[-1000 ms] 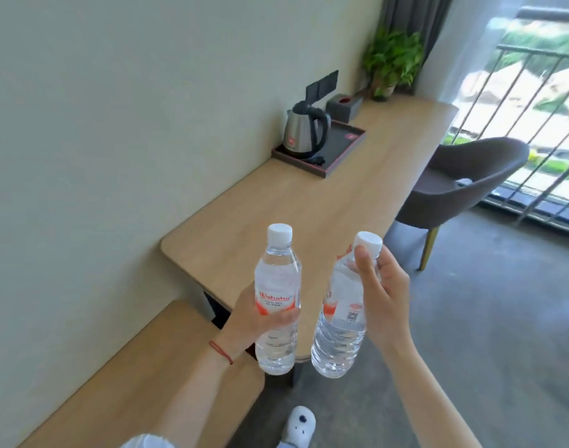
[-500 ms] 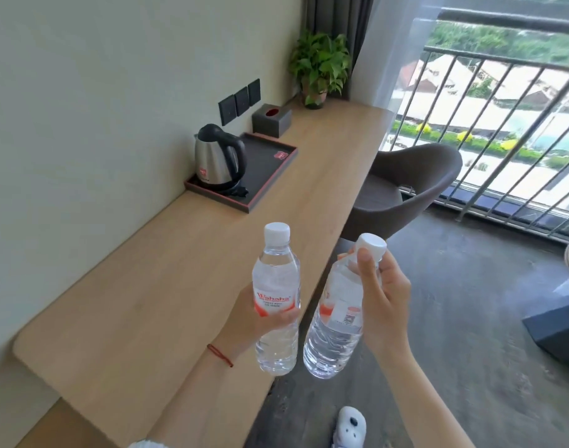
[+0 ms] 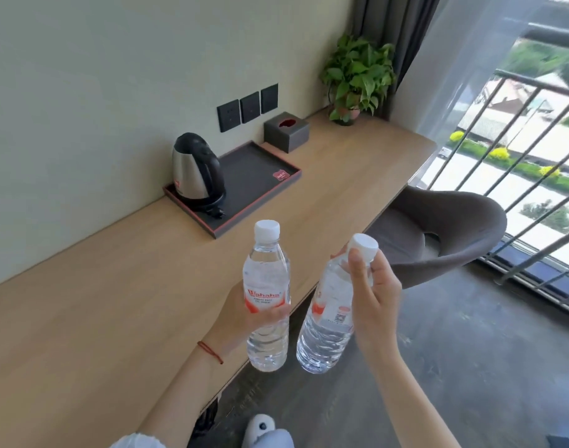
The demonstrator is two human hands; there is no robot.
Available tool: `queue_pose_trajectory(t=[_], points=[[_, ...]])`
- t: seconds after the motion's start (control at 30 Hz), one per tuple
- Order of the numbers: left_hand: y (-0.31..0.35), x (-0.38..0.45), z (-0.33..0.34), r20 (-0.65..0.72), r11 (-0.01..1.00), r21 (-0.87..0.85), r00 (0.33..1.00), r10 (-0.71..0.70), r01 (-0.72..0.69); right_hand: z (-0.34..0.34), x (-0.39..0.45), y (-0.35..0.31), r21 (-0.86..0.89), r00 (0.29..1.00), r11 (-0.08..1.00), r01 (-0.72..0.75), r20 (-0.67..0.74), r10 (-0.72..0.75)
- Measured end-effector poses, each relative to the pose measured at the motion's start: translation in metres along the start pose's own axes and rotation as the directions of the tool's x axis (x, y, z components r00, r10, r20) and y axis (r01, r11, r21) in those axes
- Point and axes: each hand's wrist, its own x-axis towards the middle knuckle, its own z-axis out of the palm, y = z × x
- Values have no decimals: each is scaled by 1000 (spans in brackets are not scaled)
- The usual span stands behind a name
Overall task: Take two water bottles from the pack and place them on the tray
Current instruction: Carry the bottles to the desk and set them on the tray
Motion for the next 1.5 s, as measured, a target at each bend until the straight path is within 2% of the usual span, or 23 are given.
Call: queue_pose_trajectory(t=[0.4,0.63,0.73,0.9,1.17,1.3,1.5], points=[[-3,167,48,-208,999,-30,977,-36,30,-18,187,61,37,989,999,-22,144,16],[-1,226,72,-335,993,-65,936,-113,96,-11,276,93,86,950,996,22,307,-47],[-3,245,86,-421,990,-74,896,-139,119,-8,308,111,110,904,994,3,425,-50],[-1,267,119,-612,978,-168,765,-202,124,-7,364,133,133,770,991,-16,634,-73],[-22,305,137,-776,943,-246,537,-330,225,16,415,185,83,562,986,142,813,-150],[-43,326,125,-782,942,-233,529,-329,242,39,424,211,70,452,981,178,880,-145],[-61,352,107,-785,938,-181,531,-319,295,57,432,236,60,457,976,210,876,-153]])
